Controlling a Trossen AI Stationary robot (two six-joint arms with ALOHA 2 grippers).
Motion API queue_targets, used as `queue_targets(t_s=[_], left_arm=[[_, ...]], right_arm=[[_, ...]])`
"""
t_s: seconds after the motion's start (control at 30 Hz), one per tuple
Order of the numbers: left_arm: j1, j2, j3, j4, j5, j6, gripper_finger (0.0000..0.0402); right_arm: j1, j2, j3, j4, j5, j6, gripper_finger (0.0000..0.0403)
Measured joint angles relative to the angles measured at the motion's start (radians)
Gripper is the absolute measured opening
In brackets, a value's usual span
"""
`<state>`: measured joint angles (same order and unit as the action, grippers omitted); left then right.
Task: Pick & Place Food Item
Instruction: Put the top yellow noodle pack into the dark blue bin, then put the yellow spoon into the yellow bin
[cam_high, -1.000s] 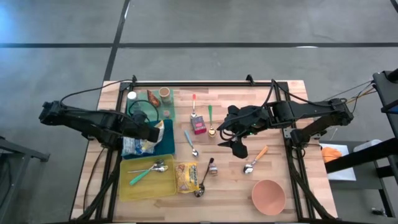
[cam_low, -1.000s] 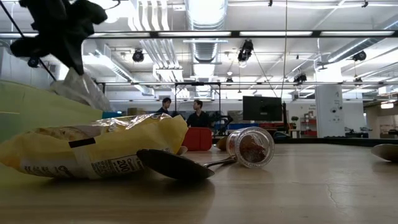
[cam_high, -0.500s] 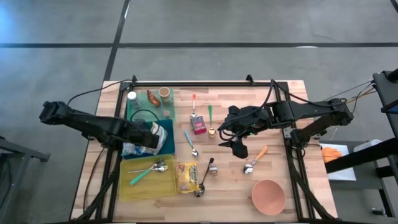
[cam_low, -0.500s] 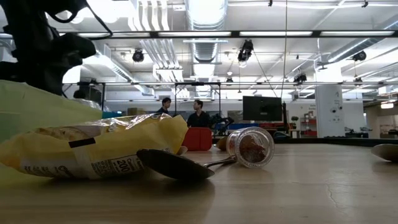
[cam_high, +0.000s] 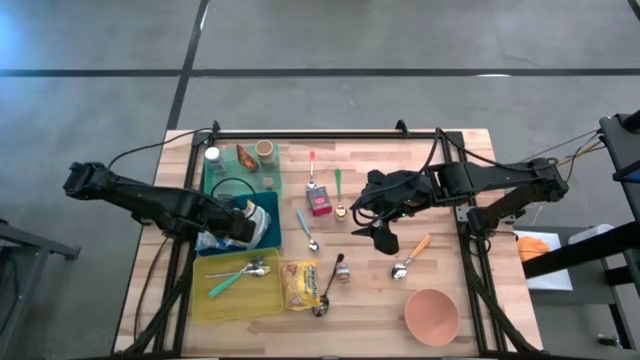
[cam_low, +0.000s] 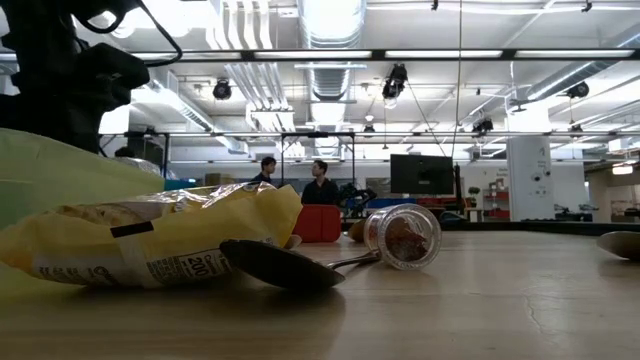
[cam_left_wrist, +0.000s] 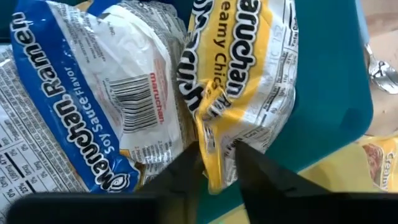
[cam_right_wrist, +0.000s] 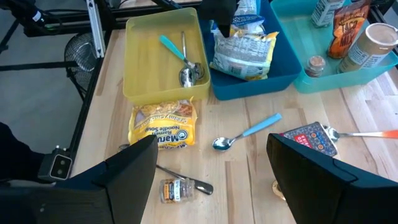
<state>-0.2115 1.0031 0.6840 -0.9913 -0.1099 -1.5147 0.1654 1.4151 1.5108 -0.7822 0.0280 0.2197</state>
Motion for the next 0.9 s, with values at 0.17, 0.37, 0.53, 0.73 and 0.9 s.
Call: queue_targets(t_s=[0.17, 0.37, 0.53, 0.73, 0.9], left_arm=[[0.0, 0.0, 0.02, -0.004, 0.014, 0.002, 0.0197], [0.0, -0.008, 0.049, -0.008, 0.021, -0.001, 0.025], [0.0, -0.014, 0.1, 0.001, -0.03, 0.062, 0.0255], [0.0, -0.011, 0.149, 0.112, -0.097, 0.305, 0.0255], [0.001, -0.011, 0.146, 0.161, -0.115, 0.363, 0.0255]], right_arm=[[0.0, 0.0, 0.0, 0.0, 0.038, 0.084, 0.0302], [0.0, 0.0, -0.052, -0.028, 0.1, 0.366, 0.0302], [0.016, 0.001, -0.133, -0.113, 0.084, 0.583, 0.0302], [0.074, 0.0, -0.221, -0.202, 0.004, 0.409, 0.0302], [0.141, 0.0, -0.334, -0.208, -0.06, 0.216, 0.0302]])
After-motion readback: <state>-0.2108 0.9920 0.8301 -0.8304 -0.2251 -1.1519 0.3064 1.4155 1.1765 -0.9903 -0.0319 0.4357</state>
